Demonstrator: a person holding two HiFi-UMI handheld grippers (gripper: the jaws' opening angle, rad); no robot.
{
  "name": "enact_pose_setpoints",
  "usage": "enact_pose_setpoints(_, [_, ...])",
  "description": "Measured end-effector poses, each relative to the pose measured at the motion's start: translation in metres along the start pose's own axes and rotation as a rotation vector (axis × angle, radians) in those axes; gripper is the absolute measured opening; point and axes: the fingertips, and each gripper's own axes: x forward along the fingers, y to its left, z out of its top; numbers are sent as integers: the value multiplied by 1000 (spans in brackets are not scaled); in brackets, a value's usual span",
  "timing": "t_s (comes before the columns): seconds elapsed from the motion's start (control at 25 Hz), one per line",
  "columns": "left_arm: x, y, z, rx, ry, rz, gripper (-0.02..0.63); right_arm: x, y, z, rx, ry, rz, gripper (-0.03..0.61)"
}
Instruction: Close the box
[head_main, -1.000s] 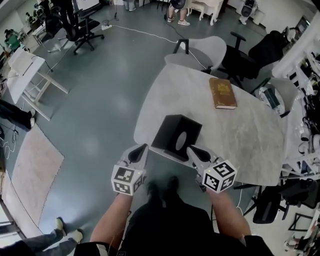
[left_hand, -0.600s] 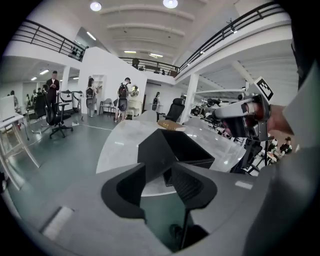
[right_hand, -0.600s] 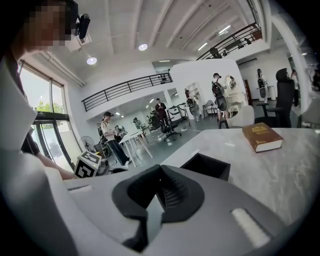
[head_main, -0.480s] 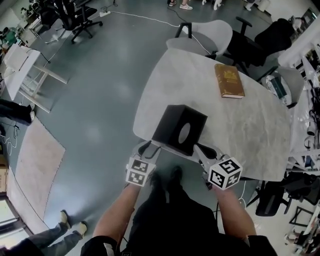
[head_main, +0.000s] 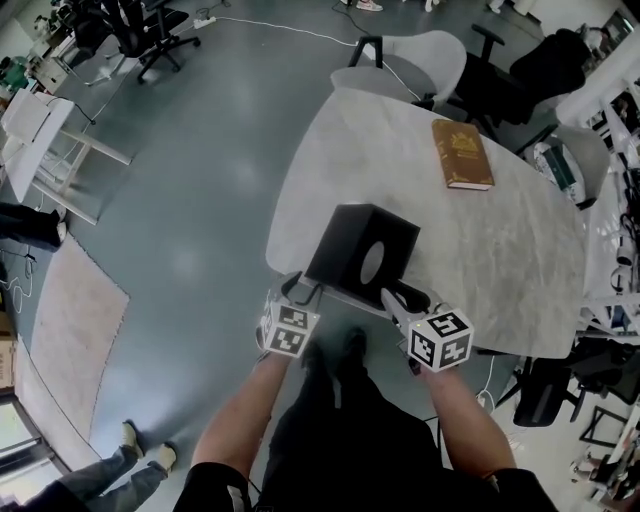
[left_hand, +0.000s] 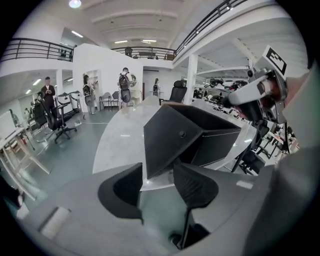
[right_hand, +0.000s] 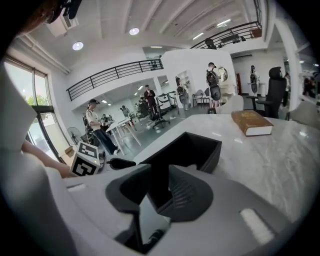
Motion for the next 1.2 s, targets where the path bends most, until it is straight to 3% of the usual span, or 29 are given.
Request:
enact_pose_setpoints(0.16, [6, 12, -6, -21, 2, 43, 195, 4, -18, -17, -19, 47, -132, 137])
enact_pose_setpoints(0.36, [-1, 27, 0, -85, -66, 88, 198, 13, -25, -41, -59, 120, -191, 137])
enact_pose_setpoints(0.68, [-16, 36, 7, -172, -68, 54, 210, 14, -23, -45, -80, 124, -230, 138])
enact_pose_setpoints(0.92, [-19, 37, 4, -350, -68, -27, 247, 13, -22, -47, -76, 126, -237, 137])
enact_pose_setpoints(1.2, [-20, 32, 13, -253, -93, -169, 235, 14, -21, -45, -71, 113, -236, 137])
